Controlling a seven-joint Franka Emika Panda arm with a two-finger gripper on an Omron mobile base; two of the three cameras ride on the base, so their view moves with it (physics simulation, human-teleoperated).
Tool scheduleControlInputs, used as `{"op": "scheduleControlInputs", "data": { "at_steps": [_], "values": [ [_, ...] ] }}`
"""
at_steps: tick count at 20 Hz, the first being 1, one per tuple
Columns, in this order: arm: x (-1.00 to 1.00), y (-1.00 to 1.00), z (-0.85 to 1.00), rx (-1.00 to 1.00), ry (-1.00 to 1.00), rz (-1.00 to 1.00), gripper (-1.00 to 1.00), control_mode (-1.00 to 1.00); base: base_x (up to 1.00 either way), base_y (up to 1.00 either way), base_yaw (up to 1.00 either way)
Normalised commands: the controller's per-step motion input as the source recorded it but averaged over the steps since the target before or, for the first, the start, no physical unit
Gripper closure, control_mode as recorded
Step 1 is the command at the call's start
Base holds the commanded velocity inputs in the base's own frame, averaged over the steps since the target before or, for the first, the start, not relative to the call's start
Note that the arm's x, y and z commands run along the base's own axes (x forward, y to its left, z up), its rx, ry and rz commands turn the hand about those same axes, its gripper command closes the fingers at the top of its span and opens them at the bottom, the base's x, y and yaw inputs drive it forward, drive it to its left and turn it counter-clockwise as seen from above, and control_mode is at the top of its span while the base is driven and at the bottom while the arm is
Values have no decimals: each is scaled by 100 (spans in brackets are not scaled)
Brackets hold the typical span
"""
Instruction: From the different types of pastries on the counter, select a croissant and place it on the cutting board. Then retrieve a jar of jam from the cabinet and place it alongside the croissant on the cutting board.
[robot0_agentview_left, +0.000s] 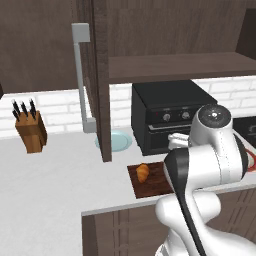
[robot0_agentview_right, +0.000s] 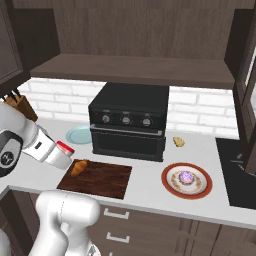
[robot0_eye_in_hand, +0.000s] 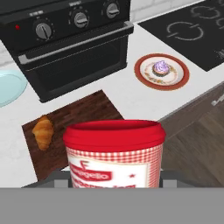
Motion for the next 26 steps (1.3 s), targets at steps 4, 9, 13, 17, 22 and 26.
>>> {"op": "scheduleControlInputs", "data": {
  "at_steps": [4,9,13,17,22,26],
  "values": [
    [2,-3,-100,0,-24,8,100,-100,0,0,0],
    [-4,-14,-100,0,-40,11,100,-100,0,0,0],
    [-25,-40,-100,1,-43,14,100,-100,0,0,0],
    [-43,-58,-100,10,-31,6,100,-100,0,0,0],
    [-46,-27,-100,11,-28,8,100,-100,0,0,0],
    [-24,8,-100,-5,-48,18,100,-100,0,0,0]
  ]
}}
